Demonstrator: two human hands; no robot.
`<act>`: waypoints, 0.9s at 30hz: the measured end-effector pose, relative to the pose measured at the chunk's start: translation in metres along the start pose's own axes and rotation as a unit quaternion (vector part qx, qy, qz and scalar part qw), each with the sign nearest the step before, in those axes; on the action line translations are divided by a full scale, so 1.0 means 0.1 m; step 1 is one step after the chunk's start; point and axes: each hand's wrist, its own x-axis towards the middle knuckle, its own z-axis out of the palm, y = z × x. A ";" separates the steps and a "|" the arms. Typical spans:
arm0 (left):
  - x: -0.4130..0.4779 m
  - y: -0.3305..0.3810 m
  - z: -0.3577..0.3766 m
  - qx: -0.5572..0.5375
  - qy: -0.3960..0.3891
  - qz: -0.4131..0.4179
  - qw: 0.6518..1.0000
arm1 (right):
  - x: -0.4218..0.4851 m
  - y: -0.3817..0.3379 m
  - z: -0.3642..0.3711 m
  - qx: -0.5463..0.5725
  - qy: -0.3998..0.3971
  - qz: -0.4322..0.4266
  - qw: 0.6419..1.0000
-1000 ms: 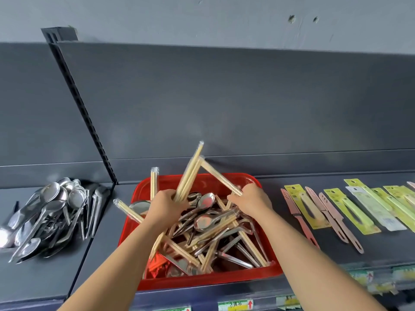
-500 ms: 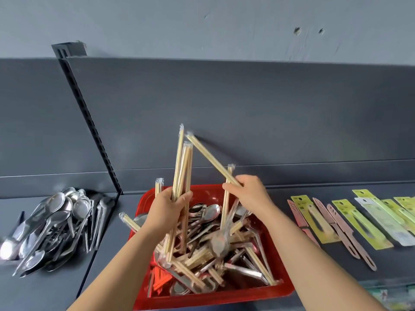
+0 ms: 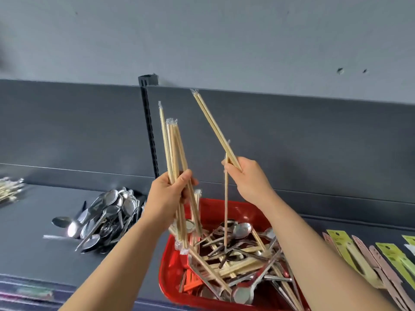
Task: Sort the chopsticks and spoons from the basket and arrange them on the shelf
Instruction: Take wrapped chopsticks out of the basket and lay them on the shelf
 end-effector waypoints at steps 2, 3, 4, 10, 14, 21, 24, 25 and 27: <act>-0.06 0.03 -0.27 -0.003 0.027 -0.002 1.000 | 0.04 -0.17 0.27 0.006 -0.028 -0.014 1.000; -0.09 0.03 -0.42 -0.005 0.046 -0.002 0.999 | 0.06 -0.26 0.42 0.012 -0.041 -0.019 0.999; -0.13 0.04 -0.59 -0.007 0.066 -0.002 0.998 | 0.08 -0.34 0.59 0.019 -0.055 -0.020 0.998; -0.36 0.02 -1.80 0.001 0.199 -0.036 0.979 | 0.11 -0.85 1.85 0.054 -0.148 -0.011 0.987; -0.49 0.01 -2.74 0.023 0.268 -0.052 0.962 | 0.04 -1.23 2.80 0.040 -0.210 -0.020 0.977; -0.58 0.11 -4.50 0.078 0.331 -0.086 0.936 | -0.01 -1.92 4.38 0.028 -0.259 0.013 0.965; -0.51 0.13 -5.12 0.076 0.330 -0.104 0.935 | 0.05 -2.14 4.89 0.020 -0.264 0.028 0.964; -0.46 0.12 -5.29 0.074 0.334 -0.109 0.933 | 0.08 -2.20 5.03 0.018 -0.263 0.031 0.964; -0.33 0.10 -5.60 0.073 0.340 -0.119 0.930 | 0.17 -2.30 5.30 0.005 -0.263 0.031 0.964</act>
